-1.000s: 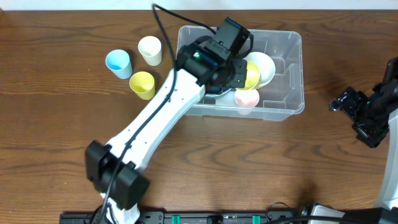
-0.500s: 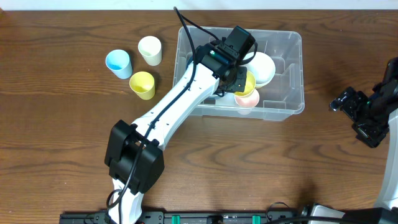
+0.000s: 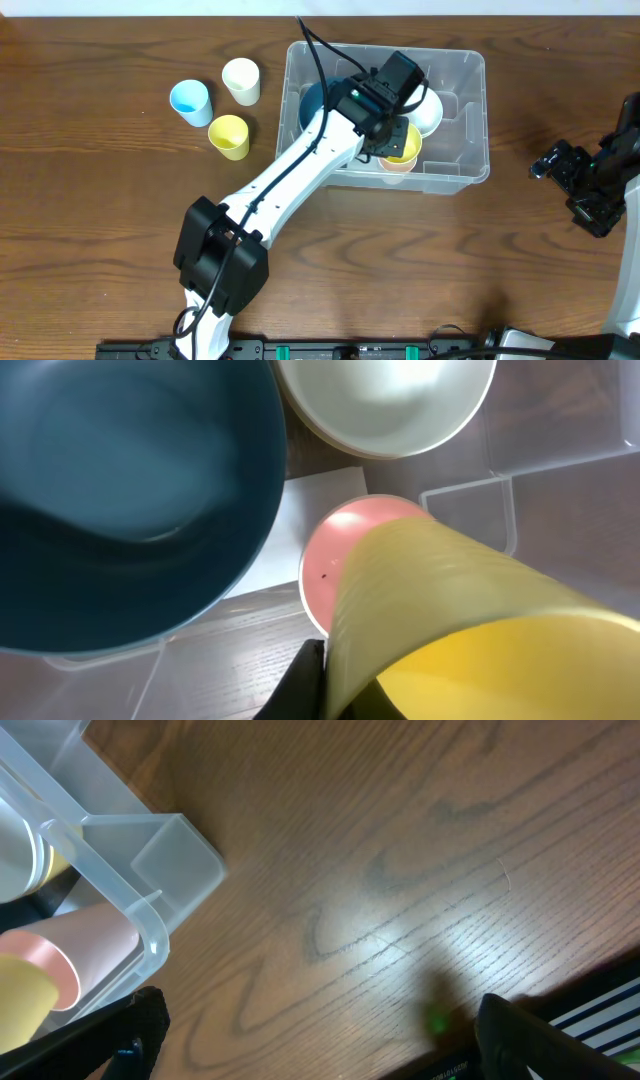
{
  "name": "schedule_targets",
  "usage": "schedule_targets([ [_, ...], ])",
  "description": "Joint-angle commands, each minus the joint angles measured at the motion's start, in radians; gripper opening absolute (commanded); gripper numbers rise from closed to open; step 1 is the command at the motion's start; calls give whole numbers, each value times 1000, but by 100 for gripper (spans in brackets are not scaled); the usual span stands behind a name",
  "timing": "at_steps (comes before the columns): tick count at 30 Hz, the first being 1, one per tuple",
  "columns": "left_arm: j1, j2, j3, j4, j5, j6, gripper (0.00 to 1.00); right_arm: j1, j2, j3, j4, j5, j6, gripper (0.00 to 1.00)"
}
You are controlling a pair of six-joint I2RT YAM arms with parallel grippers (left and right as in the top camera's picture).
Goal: Pack container
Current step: 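Carry the yellow cup into the bin and stack it on the pink cup, then release the yellow cup and move the left gripper to the second yellow cup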
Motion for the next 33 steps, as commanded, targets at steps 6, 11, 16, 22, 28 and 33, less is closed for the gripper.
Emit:
schedule_targets([
  [6,4,2,24,-13,-12,14,7,-5,-11,0,-1,-3,11,99],
  [11,4,2,24,-21,-12,18,28,-5,-11,0,-1,-2,11,99],
  [16,4,2,24,-17,-13,21,71,-5,-11,0,-1,-2,10,99],
  [22,21,-25,54,-11,-12,32,85,-5,-11,0,-1,-3,11,99],
  [28,111,-162,99,-35,-30,31,94,-5,-11,0,-1,-3,11,99],
  [33,244,-248,99,-152,-161,-12,94,-5,-11,0,-1,-2,10,99],
])
